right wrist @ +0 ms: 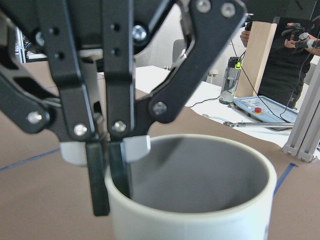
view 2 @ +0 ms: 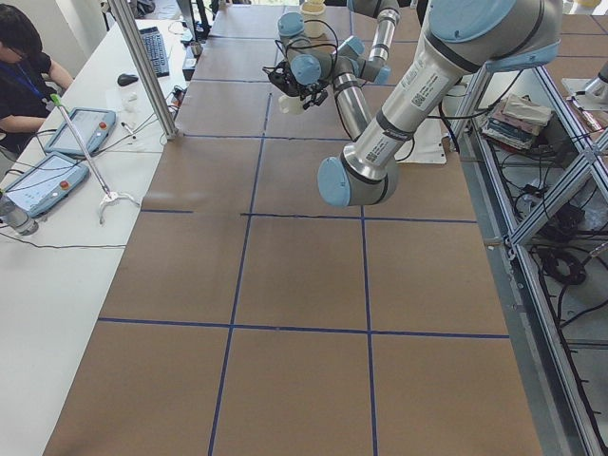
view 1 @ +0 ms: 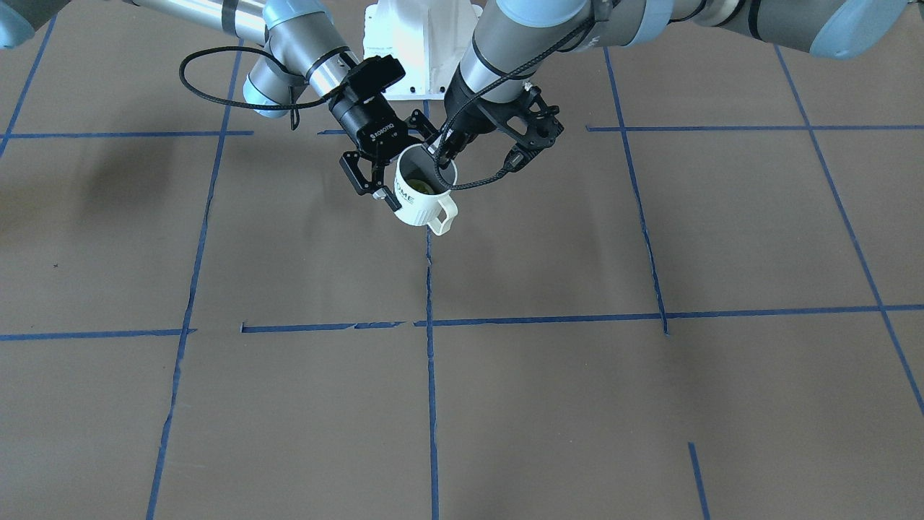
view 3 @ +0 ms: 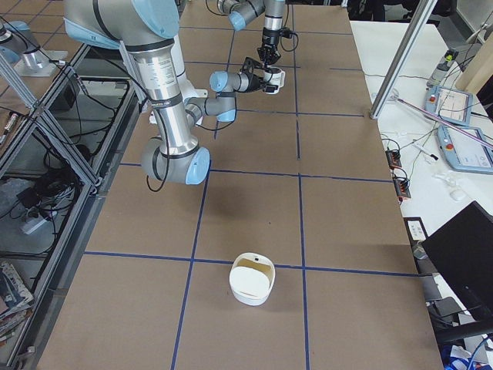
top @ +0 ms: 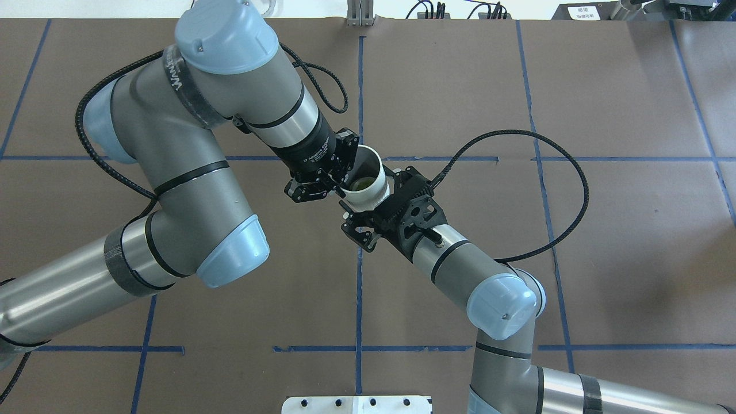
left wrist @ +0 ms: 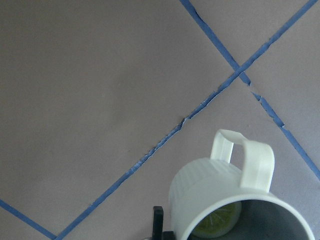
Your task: Left arm hands cup to right arm to dump lemon
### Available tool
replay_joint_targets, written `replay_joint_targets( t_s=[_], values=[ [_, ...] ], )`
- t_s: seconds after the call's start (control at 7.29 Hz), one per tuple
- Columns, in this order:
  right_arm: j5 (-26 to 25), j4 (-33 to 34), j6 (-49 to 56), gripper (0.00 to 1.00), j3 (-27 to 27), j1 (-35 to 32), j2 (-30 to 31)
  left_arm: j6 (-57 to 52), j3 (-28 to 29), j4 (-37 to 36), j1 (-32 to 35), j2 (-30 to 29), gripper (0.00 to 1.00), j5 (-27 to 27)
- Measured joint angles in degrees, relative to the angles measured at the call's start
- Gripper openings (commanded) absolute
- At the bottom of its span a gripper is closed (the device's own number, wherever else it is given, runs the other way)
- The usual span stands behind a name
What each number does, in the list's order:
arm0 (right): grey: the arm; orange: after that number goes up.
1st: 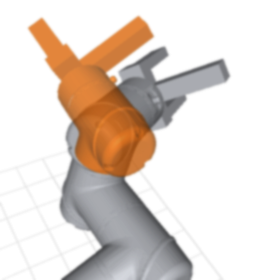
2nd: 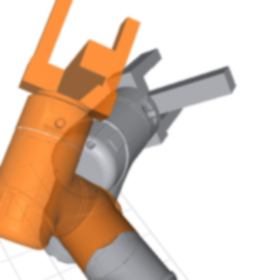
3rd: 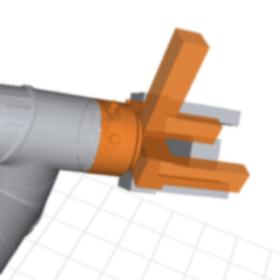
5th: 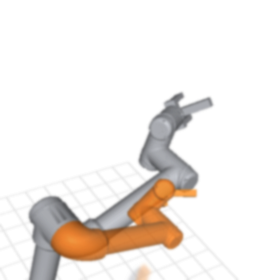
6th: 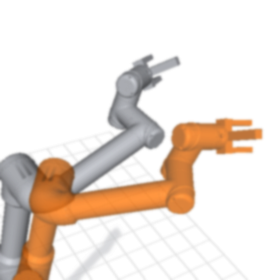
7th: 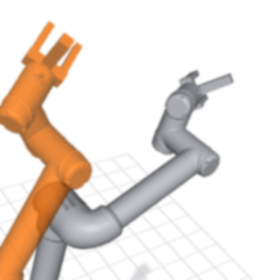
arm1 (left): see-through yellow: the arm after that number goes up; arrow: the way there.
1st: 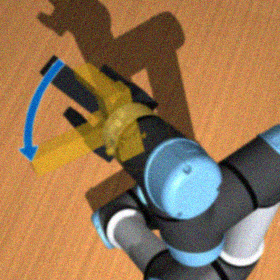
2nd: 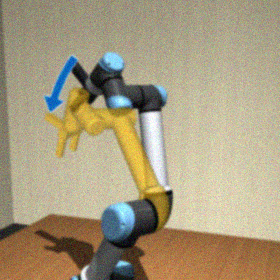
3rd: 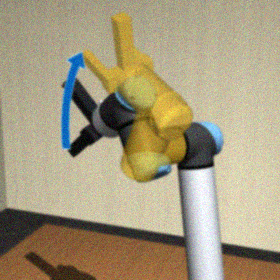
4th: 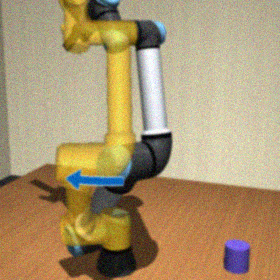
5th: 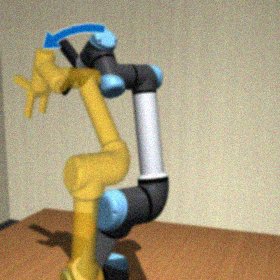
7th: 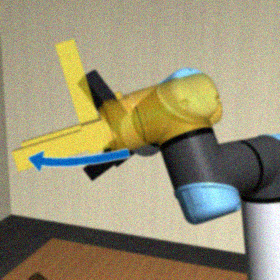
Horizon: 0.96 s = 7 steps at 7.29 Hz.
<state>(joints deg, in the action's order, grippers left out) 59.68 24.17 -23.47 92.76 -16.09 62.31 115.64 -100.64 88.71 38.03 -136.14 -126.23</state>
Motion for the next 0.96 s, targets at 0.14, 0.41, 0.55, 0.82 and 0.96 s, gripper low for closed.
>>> replay_joint_targets(
  t_s=[0.14, 0.41, 0.55, 0.82, 0.96],
  values=[
    [0.00, 0.00, 0.00, 0.97, -0.02, 0.00, 0.00, 0.00, -0.06, 0.08, -0.03, 0.00, 0.00, -0.04],
    [-0.02, 0.00, 0.00, 0.30, -0.03, 0.10, 0.04, -0.18, -0.19, 0.57, -0.04, 0.08, 0.99, -0.07],
    [-0.09, -0.01, -0.01, 0.23, -0.06, 0.40, 0.15, -0.76, -0.17, 1.57, 0.00, 0.26, 1.00, -0.15],
    [-0.09, -0.24, 0.02, 0.21, 0.04, 1.25, 0.12, -3.62, -0.08, 3.22, 1.45, 0.51, 1.00, -1.41],
    [-0.02, -0.22, 0.01, 0.21, -0.01, 1.74, 0.15, -5.64, -0.17, 3.23, 3.37, 0.78, 1.00, -3.83]
  ],
)
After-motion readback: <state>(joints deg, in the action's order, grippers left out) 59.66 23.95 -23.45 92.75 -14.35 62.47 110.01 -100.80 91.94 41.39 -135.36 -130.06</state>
